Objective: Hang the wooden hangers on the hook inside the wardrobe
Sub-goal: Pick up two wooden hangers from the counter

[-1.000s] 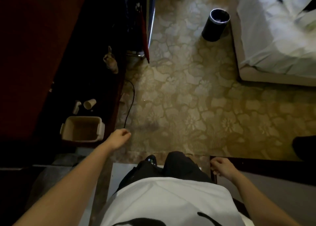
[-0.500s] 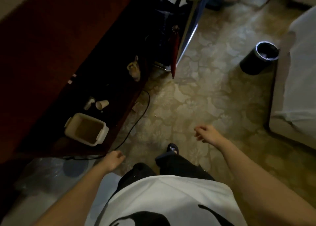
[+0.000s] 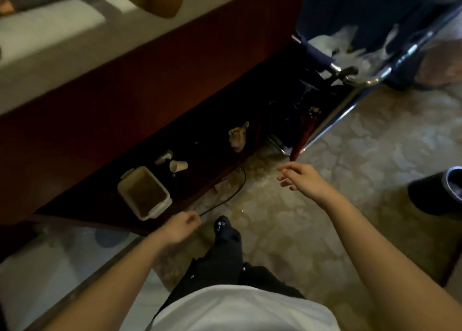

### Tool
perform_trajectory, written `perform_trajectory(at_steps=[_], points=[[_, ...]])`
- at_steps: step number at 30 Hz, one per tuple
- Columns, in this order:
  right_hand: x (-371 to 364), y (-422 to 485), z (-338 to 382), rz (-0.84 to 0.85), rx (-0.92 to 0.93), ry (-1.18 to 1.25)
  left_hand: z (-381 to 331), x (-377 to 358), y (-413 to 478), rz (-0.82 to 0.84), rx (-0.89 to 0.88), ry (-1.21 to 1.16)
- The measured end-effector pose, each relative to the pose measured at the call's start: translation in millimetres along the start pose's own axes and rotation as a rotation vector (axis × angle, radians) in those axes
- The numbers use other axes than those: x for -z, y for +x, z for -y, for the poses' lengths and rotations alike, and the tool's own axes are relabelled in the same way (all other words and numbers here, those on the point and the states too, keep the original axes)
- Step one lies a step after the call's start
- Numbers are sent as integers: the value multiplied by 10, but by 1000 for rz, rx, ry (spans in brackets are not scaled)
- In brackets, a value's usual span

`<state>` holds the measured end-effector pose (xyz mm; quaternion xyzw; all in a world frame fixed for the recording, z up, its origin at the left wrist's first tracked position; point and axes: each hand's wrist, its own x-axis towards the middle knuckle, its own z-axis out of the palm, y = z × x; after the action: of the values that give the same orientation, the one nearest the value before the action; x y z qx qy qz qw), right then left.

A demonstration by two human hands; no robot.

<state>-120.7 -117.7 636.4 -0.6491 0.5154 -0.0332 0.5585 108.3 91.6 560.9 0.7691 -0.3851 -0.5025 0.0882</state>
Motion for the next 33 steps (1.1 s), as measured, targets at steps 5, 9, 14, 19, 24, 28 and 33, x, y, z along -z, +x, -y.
perform_trajectory(at_steps=[5,9,14,19,24,28,33], points=[[235,456,642,9,191,-80,-955,811,174,-87,-165,49],[461,650,1283,32,340,-136,-1608,1395,98,-131,-300,101],[676,810,1962,0,555,-153,-2180,1870,-138,-270,-560,176],[807,946,2341,-9,667,-172,-2511,2085,-167,-451,-636,208],[963,1026,2620,-25,748,-207,-2734,2147,-188,-580,-675,221],[1125,1088,2839,19,806,-233,-2885,2158,-198,-652,-670,187],[1274,1246,3130,94,896,-283,-3095,2228,-226,-809,-594,136]])
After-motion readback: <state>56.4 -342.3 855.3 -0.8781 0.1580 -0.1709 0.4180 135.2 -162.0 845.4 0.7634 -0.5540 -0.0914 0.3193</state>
